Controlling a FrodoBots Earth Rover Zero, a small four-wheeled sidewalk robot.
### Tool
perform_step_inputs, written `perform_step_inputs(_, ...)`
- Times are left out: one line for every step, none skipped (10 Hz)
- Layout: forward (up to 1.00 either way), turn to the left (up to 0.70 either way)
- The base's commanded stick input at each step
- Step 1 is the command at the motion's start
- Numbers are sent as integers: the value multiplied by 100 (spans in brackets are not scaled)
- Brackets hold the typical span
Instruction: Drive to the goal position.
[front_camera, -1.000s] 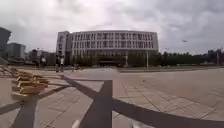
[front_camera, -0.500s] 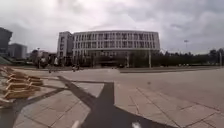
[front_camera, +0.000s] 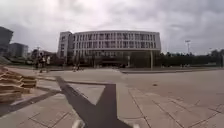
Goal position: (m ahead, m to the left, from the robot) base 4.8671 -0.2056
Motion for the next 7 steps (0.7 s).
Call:
perform_step_inputs(85,0)
perform_step_inputs(85,0)
perform_step_inputs(85,0)
perform_step_inputs(85,0)
perform_step_inputs(85,0)
perform_step_inputs(85,0)
perform_step_inputs(85,0)
